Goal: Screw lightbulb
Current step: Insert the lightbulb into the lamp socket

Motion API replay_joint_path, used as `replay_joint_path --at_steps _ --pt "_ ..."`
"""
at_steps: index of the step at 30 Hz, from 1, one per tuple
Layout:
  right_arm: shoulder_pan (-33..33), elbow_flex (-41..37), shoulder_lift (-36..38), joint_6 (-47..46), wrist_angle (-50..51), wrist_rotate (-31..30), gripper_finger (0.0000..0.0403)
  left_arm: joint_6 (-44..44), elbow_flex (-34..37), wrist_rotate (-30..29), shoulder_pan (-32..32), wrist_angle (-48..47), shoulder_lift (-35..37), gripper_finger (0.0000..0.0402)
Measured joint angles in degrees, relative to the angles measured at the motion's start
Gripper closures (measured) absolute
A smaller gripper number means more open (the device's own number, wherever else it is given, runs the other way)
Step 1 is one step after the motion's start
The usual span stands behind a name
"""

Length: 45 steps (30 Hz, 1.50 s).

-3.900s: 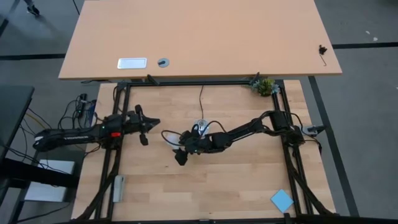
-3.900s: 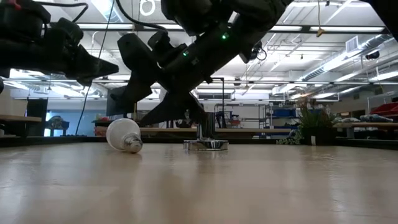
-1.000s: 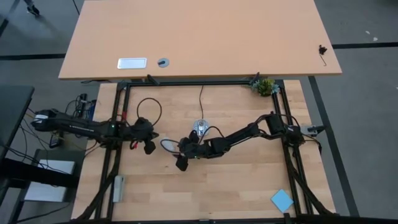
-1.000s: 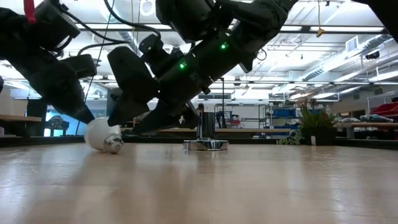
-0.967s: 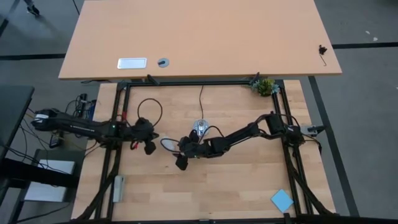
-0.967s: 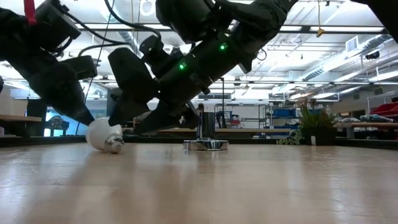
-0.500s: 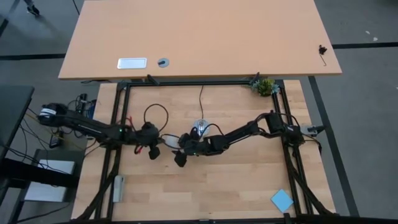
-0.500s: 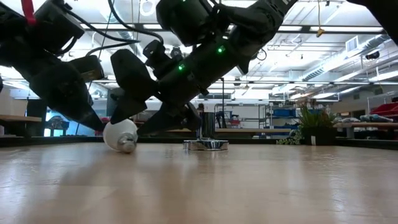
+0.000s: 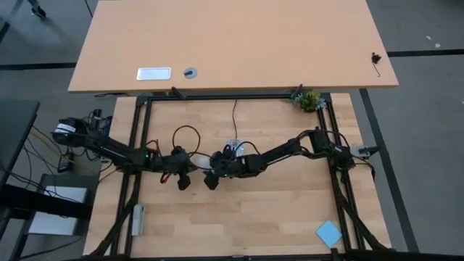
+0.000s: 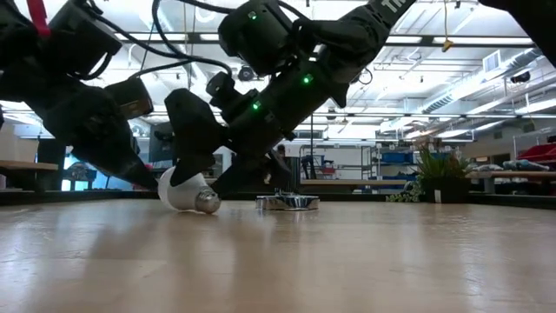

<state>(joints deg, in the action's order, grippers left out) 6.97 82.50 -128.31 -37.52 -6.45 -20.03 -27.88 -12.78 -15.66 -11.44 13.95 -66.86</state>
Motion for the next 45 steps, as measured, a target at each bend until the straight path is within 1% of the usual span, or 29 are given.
replay_joint_path --at_steps 3,7,11,14,18,24,29,33,35,40,44,45 --pt "-0.44 0.00 0.01 0.45 0.93 0.99 0.0116 0.26 0.00 -0.12 0.02 1.73 -1.77 0.0401" --pt "-0.86 0.00 0.02 3.49 1.22 2.73 0.0116 0.44 0.00 -0.12 0.01 3.44 -3.56 0.0401" --pt "-0.90 0.00 0.02 5.96 1.52 2.78 0.0124 0.66 0.00 0.04 0.00 5.06 -4.19 0.0401" --pt "-0.91 -0.02 0.01 6.90 2.17 2.80 0.0135 1.91 0.00 0.09 0.00 7.13 -4.17 0.0401" --pt "-0.92 -0.04 0.00 7.35 2.49 2.80 0.0161 3.34 0.00 0.18 -0.02 9.82 -4.10 0.0401" --pt "-0.88 -0.04 0.01 7.54 1.93 2.78 0.0194 3.67 0.00 0.31 -0.02 10.43 -2.67 0.0401" --pt "-0.88 0.00 0.07 7.61 0.82 3.09 0.0203 5.92 0.00 0.22 -0.02 11.46 1.31 0.0400" --pt "-0.66 0.00 0.16 8.21 -0.15 4.63 0.0203 9.59 -0.13 -1.01 -0.45 15.41 6.29 0.0400" --pt "-0.60 0.00 0.85 8.41 -0.44 5.16 0.0203 11.51 -0.11 -0.04 -0.82 16.64 9.11 0.0400" --pt "-0.87 0.00 4.83 11.76 -0.37 4.66 0.0209 16.18 -0.13 0.41 -1.92 20.53 15.97 0.0400" --pt "-1.34 0.00 10.26 15.84 1.30 3.02 0.0211 20.76 -0.13 0.55 -2.98 24.27 19.92 0.0400" --pt "-1.55 0.02 11.96 16.87 3.04 2.05 0.0211 21.94 -0.13 0.57 -3.27 25.18 20.55 0.0400"
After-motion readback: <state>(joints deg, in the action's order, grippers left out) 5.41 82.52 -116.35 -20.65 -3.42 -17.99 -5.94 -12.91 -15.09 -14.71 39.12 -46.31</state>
